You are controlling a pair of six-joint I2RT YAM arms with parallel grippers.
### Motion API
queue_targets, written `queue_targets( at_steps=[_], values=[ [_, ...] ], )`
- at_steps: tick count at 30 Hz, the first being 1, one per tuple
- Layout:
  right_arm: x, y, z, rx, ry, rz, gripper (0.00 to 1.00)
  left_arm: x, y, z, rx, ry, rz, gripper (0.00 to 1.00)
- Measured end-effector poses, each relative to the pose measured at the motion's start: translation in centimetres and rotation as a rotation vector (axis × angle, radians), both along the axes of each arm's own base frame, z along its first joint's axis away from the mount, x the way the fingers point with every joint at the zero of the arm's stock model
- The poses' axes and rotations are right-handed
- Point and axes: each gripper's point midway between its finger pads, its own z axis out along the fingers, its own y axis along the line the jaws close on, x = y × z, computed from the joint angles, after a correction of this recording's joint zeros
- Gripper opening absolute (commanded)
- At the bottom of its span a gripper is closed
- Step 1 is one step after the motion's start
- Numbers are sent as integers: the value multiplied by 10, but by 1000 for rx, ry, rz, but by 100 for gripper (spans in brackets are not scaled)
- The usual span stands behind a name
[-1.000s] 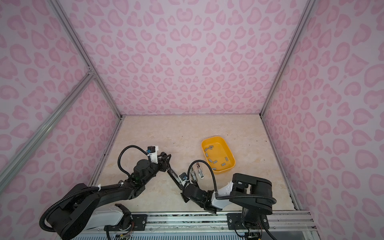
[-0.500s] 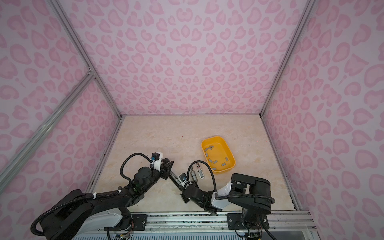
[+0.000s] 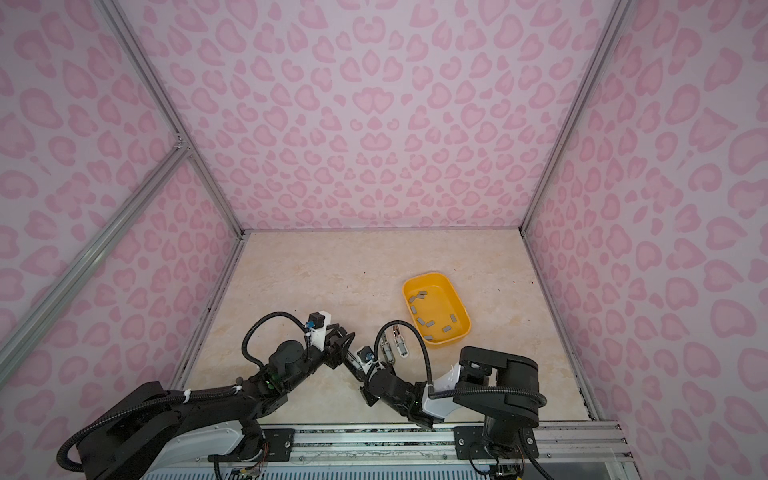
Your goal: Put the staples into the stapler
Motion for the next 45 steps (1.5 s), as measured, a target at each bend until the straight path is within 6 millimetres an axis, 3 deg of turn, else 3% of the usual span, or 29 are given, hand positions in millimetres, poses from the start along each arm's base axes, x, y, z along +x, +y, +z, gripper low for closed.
queue_targets(
  at_steps=[2, 12, 18, 27, 31, 37, 40, 45],
  values=[
    [0, 1, 0, 4, -1, 0, 5, -4, -3, -1, -4, 7, -18, 77],
    [0, 2, 2, 23, 2, -4, 5, -10, -7, -5, 2, 15, -44, 85],
    [-1, 2, 2, 28, 2, -2, 8, -10, -4, -3, -2, 7, -28, 97],
    [-1, 0, 1, 28, 5, -7, 14, -4, -4, 35, -112, -26, 10, 96],
    [-2, 0, 1, 29, 6, -7, 21, 1, 2, 43, -127, -19, 54, 96],
    [-3, 0, 3, 35, 6, -4, 36, 7, 18, 34, -106, 20, 156, 96],
    [-4, 0, 9, 48, 1, -3, 44, 8, 25, 30, -97, 41, 192, 96],
    [-7, -4, 27, 86, -20, -4, 50, 12, 34, 21, -71, 111, 264, 96]
  ],
)
